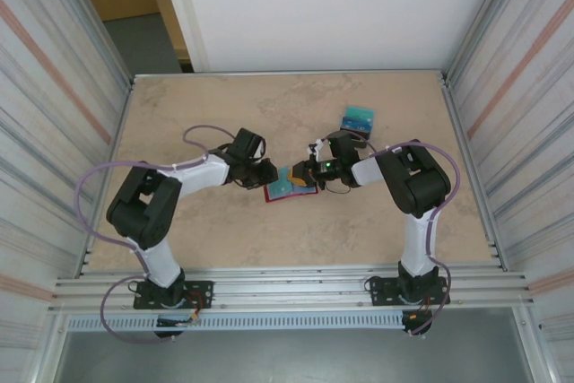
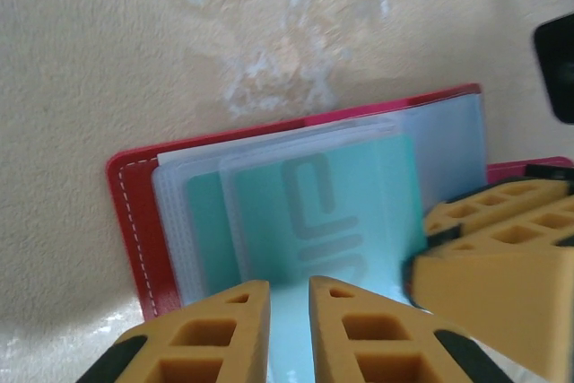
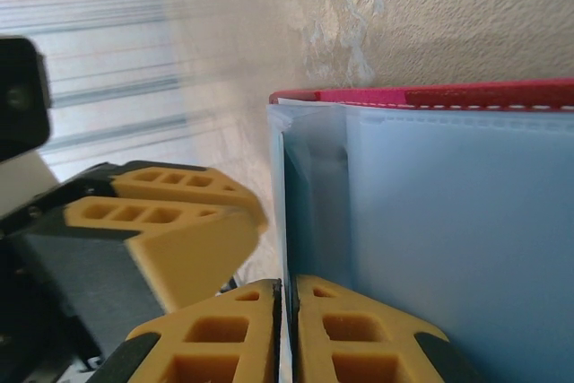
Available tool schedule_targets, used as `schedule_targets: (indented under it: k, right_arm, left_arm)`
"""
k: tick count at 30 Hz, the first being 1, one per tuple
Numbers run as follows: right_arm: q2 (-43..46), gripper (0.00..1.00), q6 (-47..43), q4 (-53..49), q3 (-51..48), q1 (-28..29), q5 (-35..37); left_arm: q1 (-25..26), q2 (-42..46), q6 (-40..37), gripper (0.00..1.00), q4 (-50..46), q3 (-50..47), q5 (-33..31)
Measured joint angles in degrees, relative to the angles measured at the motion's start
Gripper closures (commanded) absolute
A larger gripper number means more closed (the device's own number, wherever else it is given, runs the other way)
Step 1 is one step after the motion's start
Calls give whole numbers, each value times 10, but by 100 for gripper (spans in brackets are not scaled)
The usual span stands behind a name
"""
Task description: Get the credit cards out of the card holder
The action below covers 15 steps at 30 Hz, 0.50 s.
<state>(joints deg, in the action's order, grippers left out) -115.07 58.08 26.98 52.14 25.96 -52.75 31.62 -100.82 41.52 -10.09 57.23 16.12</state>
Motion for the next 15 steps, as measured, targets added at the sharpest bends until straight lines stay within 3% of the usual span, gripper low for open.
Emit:
schedule_targets:
  k: [15]
  right_arm:
    - [0, 87, 15, 5, 0, -2, 0]
  left_arm:
    - [-2, -14, 1, 86, 4, 0, 6]
